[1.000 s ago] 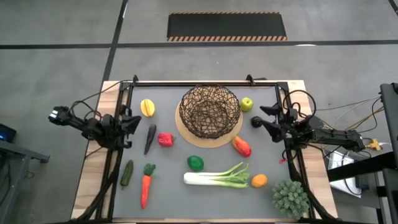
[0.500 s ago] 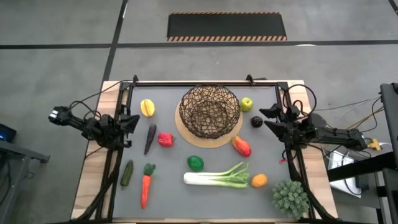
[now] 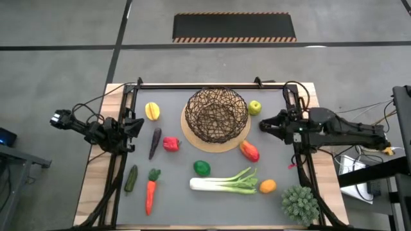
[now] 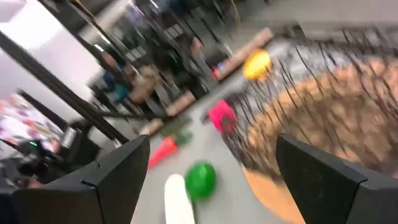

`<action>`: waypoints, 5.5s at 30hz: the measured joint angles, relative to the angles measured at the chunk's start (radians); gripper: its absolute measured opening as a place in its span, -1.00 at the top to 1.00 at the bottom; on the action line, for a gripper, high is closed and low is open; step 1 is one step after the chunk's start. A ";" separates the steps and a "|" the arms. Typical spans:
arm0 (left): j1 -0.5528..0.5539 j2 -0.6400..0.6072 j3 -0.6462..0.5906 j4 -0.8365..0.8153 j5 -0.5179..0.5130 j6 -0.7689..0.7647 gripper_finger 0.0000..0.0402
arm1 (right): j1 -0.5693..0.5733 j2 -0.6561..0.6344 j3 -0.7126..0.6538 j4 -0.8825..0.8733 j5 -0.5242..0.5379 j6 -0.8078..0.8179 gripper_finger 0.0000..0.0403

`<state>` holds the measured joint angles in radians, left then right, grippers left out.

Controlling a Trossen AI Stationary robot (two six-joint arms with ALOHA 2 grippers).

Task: Build produce basket
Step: Put the mango into the basket

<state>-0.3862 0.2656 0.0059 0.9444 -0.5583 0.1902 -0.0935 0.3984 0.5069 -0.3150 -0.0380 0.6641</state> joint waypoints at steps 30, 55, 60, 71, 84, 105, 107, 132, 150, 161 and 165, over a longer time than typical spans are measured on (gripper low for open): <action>0.000 -0.007 0.000 0.021 0.000 0.008 1.00 | 0.259 0.668 0.432 -0.515 0.035 0.280 -0.63; 0.000 -0.007 0.000 0.017 -0.003 0.009 1.00 | 0.318 1.102 0.613 -0.751 0.171 0.170 -0.63; 0.000 -0.007 0.000 0.017 -0.003 0.009 1.00 | 0.318 1.109 0.539 -0.640 0.171 0.155 -0.63; 0.000 -0.007 0.000 0.017 -0.004 0.015 1.00 | 0.318 1.109 0.435 -0.535 0.172 0.188 -0.58; 0.000 -0.007 0.000 0.017 -0.004 0.034 1.00 | 0.318 1.109 0.436 -0.536 0.156 0.202 -0.08; 0.000 -0.009 0.000 0.082 -0.118 0.072 1.00 | 0.341 1.041 0.743 -0.804 -0.093 -0.225 -0.11; 0.000 -0.009 0.000 0.105 -0.135 0.124 1.00 | 0.341 1.042 0.799 -0.790 -0.092 -0.265 -0.11; 0.000 0.048 0.005 0.173 -0.135 0.348 1.00 | 0.096 1.046 1.154 -0.611 0.117 -0.346 -0.12; 0.000 0.013 0.042 0.175 -0.134 0.400 1.00 | -0.119 1.193 1.210 -0.453 0.002 -0.560 -0.12; 0.000 0.013 0.042 0.177 -0.133 0.475 1.00 | -0.174 1.422 1.327 -0.605 0.139 -0.889 -0.12; 0.000 0.010 0.042 0.176 -0.133 0.479 1.00 | -0.187 1.505 1.371 -0.697 0.238 -0.945 -0.12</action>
<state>-0.3862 0.2752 0.0475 1.1200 -0.6910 0.6695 -0.2800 1.9035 1.8777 -1.0117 0.2002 -0.2812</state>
